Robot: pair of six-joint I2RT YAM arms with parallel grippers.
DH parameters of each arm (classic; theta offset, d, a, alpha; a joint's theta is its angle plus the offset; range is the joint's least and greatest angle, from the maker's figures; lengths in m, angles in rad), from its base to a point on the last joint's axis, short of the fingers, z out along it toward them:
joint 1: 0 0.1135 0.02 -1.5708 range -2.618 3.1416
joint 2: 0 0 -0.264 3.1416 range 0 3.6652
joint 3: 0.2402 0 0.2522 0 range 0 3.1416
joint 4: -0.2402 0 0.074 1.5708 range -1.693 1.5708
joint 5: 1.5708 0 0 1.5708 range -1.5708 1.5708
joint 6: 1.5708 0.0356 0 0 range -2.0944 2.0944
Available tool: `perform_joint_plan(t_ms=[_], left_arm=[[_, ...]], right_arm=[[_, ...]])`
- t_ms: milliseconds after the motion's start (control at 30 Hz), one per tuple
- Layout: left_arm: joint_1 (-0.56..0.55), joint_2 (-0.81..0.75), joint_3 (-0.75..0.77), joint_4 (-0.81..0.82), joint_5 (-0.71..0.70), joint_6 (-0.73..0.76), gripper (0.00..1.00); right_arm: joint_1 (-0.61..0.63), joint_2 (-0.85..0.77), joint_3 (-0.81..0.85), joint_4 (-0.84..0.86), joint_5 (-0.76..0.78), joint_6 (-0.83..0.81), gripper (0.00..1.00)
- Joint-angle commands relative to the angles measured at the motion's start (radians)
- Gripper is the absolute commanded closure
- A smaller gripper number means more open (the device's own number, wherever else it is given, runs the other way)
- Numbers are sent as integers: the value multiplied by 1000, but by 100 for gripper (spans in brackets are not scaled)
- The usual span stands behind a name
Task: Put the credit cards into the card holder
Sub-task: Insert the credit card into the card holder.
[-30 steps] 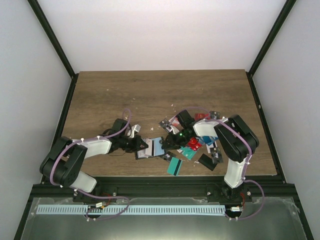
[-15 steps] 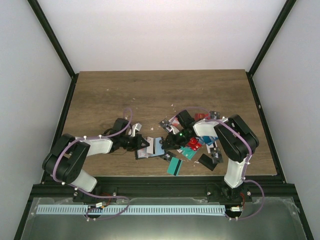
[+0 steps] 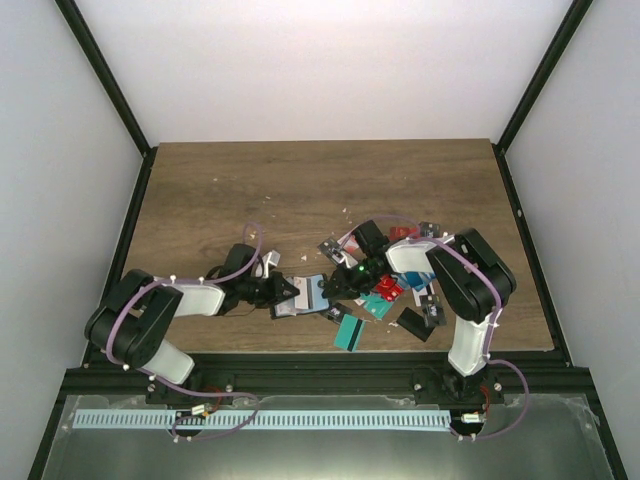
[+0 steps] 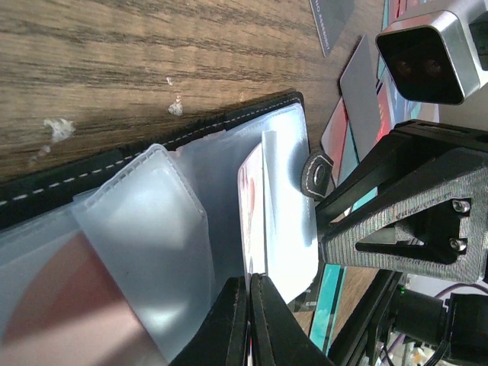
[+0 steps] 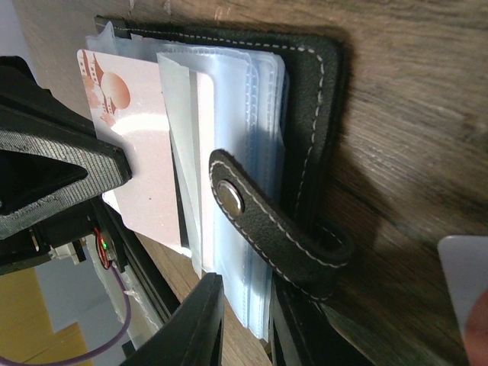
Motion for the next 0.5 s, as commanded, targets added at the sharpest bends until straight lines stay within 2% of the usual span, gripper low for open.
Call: perform_joint_plan(t_ms=[0,467], left_arm=[[-25,9,-33,49,-26,-52,96],[-91,77,-26,148,-73,-156,96]], right_arm=[[9,29,4,26,0,29,80],[8,19,-15,44,-7,71,80]])
